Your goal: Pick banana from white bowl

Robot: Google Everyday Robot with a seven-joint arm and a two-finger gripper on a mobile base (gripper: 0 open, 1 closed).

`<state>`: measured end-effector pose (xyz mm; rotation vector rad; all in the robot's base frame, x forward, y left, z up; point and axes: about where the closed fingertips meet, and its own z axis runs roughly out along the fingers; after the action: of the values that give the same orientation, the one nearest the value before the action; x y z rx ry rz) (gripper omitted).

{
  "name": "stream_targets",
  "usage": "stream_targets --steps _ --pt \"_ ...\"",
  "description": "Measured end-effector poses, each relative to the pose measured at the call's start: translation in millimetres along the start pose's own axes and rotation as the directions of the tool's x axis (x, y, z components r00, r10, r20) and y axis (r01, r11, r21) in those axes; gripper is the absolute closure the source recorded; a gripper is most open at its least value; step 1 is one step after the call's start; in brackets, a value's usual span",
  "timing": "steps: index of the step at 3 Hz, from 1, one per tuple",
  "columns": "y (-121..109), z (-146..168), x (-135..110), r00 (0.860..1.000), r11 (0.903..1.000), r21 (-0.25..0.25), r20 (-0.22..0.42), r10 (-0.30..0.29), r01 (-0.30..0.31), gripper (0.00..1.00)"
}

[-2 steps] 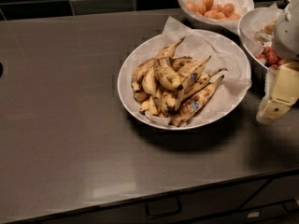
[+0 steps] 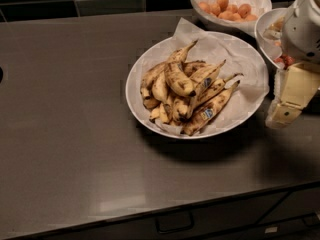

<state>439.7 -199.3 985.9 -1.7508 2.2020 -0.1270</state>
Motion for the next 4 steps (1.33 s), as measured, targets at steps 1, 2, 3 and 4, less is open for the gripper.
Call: stream_targets --steps 1,2,3,4 --pt "9 -12 -57 0.995 0.996 0.043 0.051 -0.08 0.078 0.0" --pt "9 -12 -57 0.995 0.996 0.043 0.051 -0.08 0.078 0.0" --pt "-5 -19 -54 0.989 0.9887 0.051 0.046 -0.144 0.141 0.0" --pt "-26 -20 -57 0.955 0.956 0.01 0.049 -0.293 0.293 0.0"
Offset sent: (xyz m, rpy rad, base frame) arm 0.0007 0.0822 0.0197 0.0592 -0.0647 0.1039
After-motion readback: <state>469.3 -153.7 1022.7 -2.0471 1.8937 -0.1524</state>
